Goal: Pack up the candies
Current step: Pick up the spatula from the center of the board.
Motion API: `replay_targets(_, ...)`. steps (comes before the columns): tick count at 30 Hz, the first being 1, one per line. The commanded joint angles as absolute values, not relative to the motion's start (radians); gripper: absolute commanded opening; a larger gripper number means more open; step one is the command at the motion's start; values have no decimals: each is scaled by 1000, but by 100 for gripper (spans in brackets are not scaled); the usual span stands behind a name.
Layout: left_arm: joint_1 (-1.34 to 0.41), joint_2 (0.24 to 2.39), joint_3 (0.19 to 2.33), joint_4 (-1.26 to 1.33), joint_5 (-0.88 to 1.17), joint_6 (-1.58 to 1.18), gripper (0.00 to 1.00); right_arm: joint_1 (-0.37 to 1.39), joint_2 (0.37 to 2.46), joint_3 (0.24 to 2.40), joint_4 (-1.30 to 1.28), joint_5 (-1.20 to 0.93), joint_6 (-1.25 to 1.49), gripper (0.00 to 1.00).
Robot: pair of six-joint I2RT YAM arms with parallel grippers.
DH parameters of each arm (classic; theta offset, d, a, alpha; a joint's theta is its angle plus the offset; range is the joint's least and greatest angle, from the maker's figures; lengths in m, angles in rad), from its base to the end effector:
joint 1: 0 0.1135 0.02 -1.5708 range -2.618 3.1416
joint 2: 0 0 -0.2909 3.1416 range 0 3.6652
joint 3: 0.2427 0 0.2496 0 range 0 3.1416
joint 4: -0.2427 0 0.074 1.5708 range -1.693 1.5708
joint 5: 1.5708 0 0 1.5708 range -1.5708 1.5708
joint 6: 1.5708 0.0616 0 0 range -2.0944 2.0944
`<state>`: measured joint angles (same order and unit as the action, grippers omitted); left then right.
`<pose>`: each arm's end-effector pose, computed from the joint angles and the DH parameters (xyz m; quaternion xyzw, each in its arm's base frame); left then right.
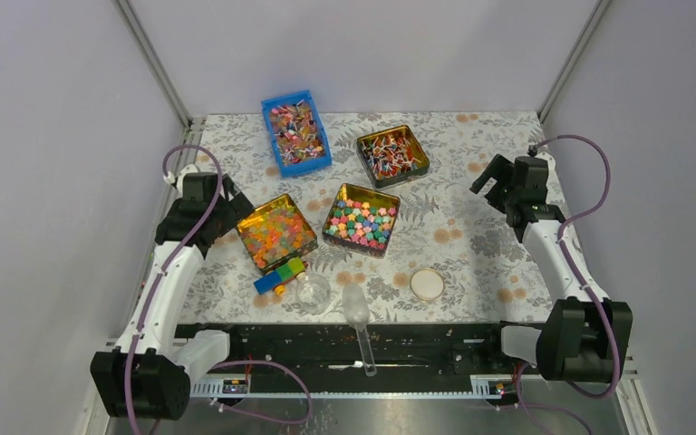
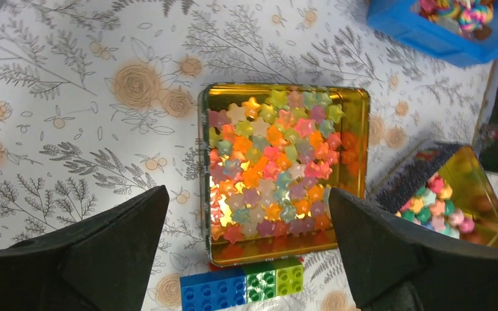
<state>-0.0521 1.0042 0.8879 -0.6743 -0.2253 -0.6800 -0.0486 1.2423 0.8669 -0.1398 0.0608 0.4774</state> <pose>0.2062 0.0030 0.2951 -0.3245 0.8609 -0.0382 0.3900 0.2909 -0.0179 0.2891 0.2393 0.8298 0.0814 0.4975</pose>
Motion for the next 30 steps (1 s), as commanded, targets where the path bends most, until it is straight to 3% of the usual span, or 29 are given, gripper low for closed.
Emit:
replay_targets(1,-41,1058,1028,-734,-75,-559,99,-54,1197,866,-220,88,514,99)
replay_targets(14,-84,1077,963,-631,306,-569,99,-54,1209,906,-402,-10,490,99)
replay_targets(23,-370,1122,892,-637,314,-642,98,-54,1172,835,-428,-238,506,99)
replay_targets(30,-474,1144,882,-705,227,-611,96,-37,1225,864,-517,-296,463,99)
